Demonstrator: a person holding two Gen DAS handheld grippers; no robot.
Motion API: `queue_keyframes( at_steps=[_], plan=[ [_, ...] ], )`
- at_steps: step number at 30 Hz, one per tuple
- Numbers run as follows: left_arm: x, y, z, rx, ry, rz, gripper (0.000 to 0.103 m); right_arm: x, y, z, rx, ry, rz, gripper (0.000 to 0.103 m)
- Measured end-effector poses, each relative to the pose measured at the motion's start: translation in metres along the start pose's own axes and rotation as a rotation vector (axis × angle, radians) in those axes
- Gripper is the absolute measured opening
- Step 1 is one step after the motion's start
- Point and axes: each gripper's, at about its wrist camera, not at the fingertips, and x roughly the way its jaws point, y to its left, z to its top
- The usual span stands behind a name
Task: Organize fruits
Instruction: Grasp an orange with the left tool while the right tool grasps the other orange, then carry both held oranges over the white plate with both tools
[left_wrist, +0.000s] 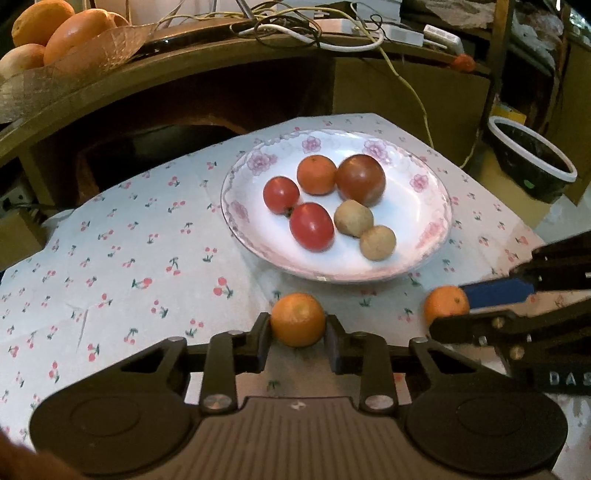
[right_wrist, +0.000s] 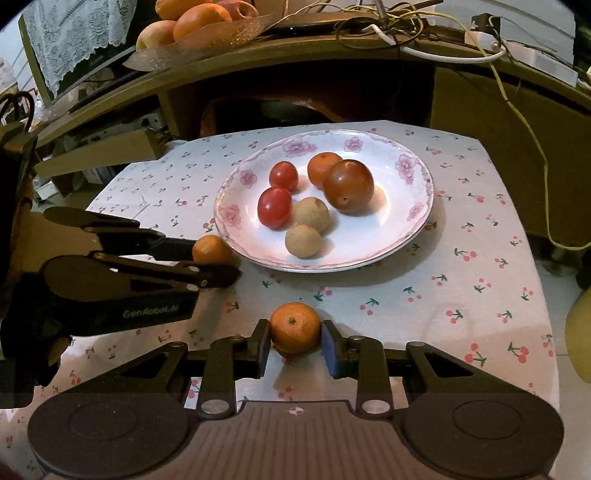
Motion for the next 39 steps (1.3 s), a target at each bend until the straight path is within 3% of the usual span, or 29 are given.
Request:
queue_keyframes(
  at_steps=[10, 20, 31, 37, 39],
  plan=[
    [-0.040, -0.024, -0.025, 0.030, 0.026, -0.023, 0.036, -0.017, 0.010, -0.009, -0.037, -0.003, -0.042, 0.030],
    [-0.038, -0.038, -0.042, 0.059, 0.047, -0.023, 0.036, -0.021, 0.019, -0.031, -0.065, 0.025, -0.094, 0.032],
    [-0.039, -0.030, -0.048, 0.076, 0.019, -0.030, 0.050, -0.022, 0.012, -0.037, -0.074, 0.010, -0.058, 0.035],
    [-0.037, -0.029, -0.045, 0.055, 0.011, -0.050, 0.050, -0.021, 0.011, -0.035, -0.073, 0.009, -0.047, 0.035],
    [-0.036, -0.031, -0.043, 0.054, 0.015, -0.058, 0.044, -0.020, 0.011, -0.034, -0.070, 0.014, -0.049, 0.034]
  ],
)
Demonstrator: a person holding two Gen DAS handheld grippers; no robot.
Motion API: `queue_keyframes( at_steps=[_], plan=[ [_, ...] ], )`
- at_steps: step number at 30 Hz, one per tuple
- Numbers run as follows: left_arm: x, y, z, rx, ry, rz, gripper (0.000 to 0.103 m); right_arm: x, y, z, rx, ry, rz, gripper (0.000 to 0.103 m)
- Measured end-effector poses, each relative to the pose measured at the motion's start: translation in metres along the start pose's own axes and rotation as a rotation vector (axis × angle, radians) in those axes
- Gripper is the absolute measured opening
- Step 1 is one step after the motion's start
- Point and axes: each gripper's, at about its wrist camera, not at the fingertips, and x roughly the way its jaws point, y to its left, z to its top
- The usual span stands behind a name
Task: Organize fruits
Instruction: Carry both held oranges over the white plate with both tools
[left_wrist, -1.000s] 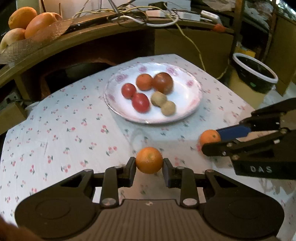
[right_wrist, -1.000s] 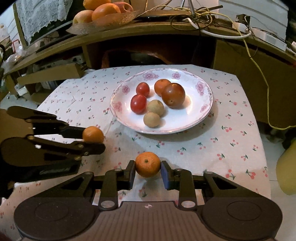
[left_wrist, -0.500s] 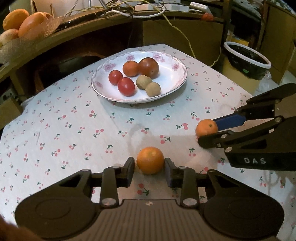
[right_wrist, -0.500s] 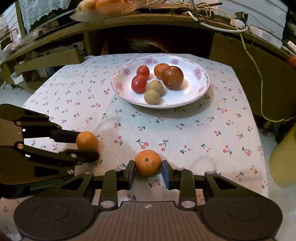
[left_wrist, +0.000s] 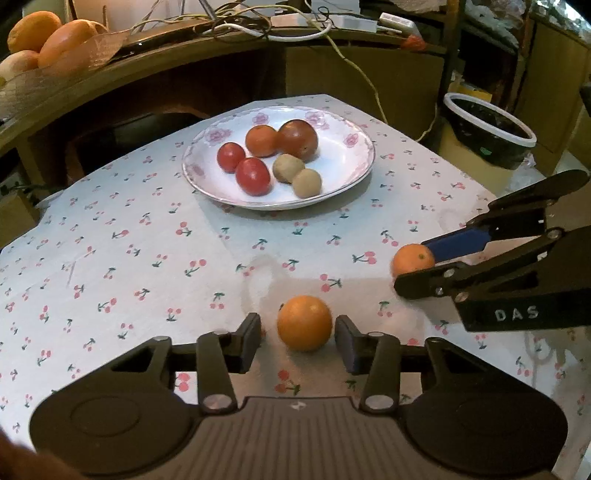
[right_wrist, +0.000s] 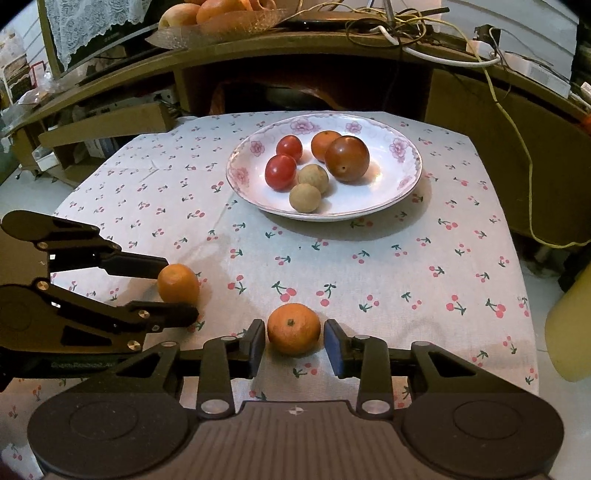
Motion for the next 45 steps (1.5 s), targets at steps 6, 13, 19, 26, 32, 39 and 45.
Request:
queue_keyframes(
  at_steps=[6, 13, 19, 26, 32, 39, 45],
  plan=[
    [0.002, -0.003, 0.006, -0.016, 0.017, -0.016, 0.036, -0.001, 0.002, -0.001, -0.011, 0.017, -0.008, 0.030],
    [-0.004, -0.001, 0.017, -0.035, -0.013, -0.008, 0.036, -0.003, 0.003, 0.005, -0.004, 0.011, -0.002, 0.029],
    [-0.008, 0.003, 0.035, -0.050, -0.056, 0.005, 0.036, -0.007, 0.004, 0.017, 0.006, -0.026, 0.008, 0.029],
    [-0.005, 0.010, 0.054, -0.065, -0.086, 0.038, 0.036, -0.008, -0.002, 0.035, 0.025, -0.063, -0.007, 0.029],
    [0.001, 0.015, 0.078, -0.073, -0.120, 0.073, 0.035, -0.005, -0.010, 0.055, 0.041, -0.098, -0.028, 0.031],
    [0.016, 0.021, 0.091, -0.084, -0.123, 0.091, 0.035, 0.005, -0.019, 0.069, 0.054, -0.118, -0.044, 0.031],
    [0.029, 0.026, 0.097, -0.096, -0.122, 0.102, 0.035, 0.016, -0.023, 0.075, 0.071, -0.111, -0.071, 0.031]
  ],
)
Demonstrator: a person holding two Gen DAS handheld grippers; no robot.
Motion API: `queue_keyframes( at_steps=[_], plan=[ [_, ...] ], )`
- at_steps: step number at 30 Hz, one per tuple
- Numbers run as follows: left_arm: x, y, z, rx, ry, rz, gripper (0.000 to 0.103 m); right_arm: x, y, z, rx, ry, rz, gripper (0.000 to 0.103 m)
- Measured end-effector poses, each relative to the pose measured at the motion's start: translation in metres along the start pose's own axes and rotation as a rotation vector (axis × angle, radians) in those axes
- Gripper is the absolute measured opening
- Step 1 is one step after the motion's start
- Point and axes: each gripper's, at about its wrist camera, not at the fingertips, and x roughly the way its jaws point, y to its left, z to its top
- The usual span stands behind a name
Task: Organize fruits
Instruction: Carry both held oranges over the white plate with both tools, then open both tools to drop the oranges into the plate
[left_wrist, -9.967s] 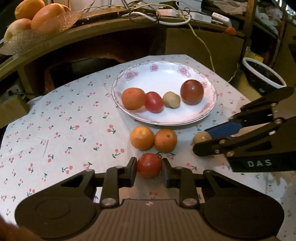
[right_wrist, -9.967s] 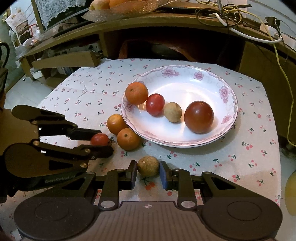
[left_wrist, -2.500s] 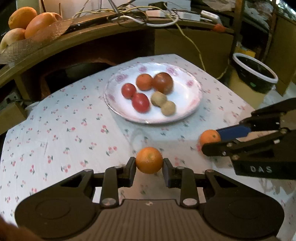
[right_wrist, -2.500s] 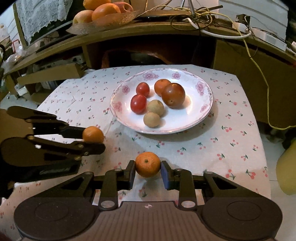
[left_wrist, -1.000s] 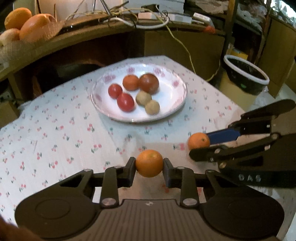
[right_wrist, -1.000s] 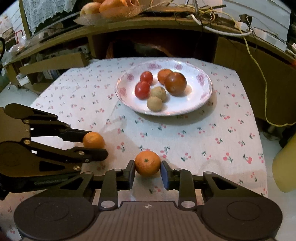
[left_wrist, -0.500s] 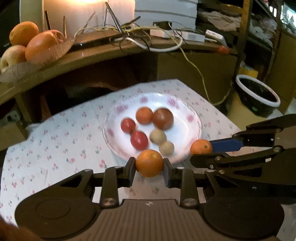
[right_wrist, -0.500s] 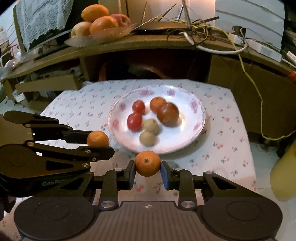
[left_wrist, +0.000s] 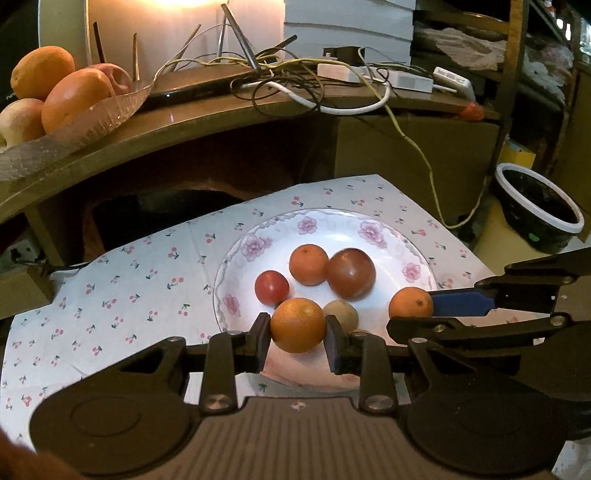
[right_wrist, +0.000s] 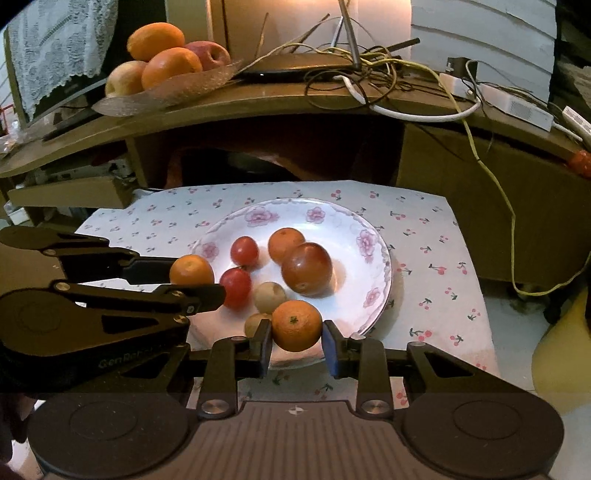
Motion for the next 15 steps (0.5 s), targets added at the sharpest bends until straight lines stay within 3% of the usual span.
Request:
queue_keyframes(
  at_steps=[15],
  plan=[
    [0.024, 0.010, 0.005, -0.032, -0.005, 0.003, 0.036, 0.030, -0.005, 0.012, -0.033, 0.008, -0.035, 0.031]
  ],
)
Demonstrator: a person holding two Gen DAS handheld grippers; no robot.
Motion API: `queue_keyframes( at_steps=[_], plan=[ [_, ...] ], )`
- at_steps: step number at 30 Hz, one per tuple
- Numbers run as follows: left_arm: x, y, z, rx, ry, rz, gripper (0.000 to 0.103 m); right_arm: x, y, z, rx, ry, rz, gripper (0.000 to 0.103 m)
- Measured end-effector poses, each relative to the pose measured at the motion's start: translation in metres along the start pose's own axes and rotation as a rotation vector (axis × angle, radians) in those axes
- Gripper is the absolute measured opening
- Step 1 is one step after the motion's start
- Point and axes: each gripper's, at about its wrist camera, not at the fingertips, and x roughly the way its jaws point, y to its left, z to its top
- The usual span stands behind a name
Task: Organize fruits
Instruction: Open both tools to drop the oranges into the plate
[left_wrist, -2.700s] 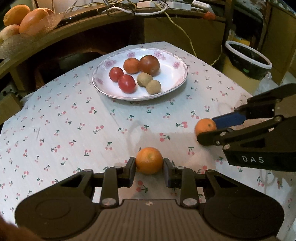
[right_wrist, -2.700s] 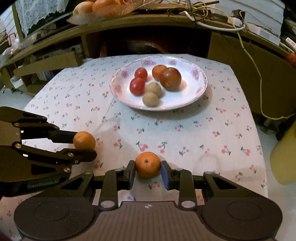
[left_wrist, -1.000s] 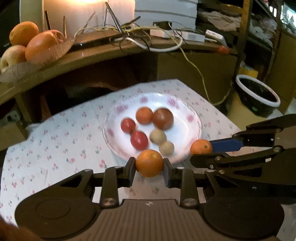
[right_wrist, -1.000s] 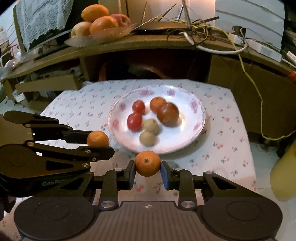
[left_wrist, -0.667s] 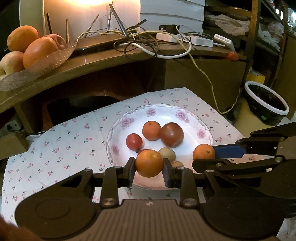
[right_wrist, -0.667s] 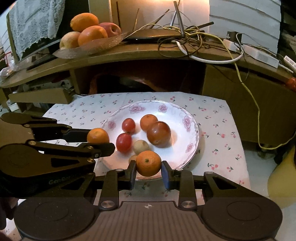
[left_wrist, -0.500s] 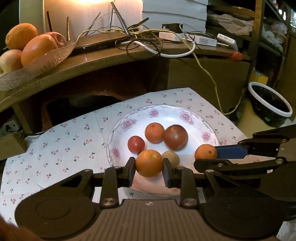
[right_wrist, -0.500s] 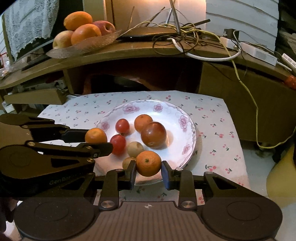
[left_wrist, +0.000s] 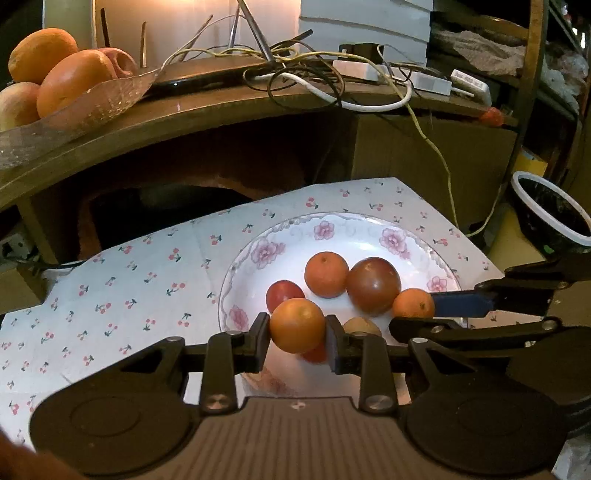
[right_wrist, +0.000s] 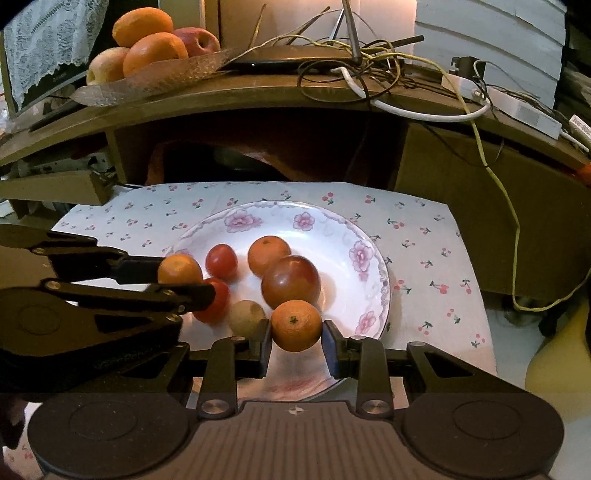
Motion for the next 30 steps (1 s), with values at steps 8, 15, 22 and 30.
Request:
queue_keyframes(
  at_steps=[8, 15, 22, 30],
  plan=[
    [0.004, 0.000, 0.004, -0.009, -0.012, -0.016, 0.036, 0.010, -0.008, 0.002, 0.022, 0.017, -0.010, 0.032],
    [0.004, 0.001, 0.005, -0.010, -0.020, -0.013, 0.036, 0.013, -0.010, 0.004, 0.039, 0.013, -0.006, 0.033],
    [-0.001, 0.008, 0.010, -0.029, -0.037, 0.007, 0.036, 0.007, -0.011, 0.006, 0.052, -0.020, 0.004, 0.034],
    [-0.007, 0.013, 0.009, -0.047, -0.039, 0.025, 0.037, 0.001, -0.020, 0.008, 0.085, -0.041, -0.013, 0.038]
  ],
)
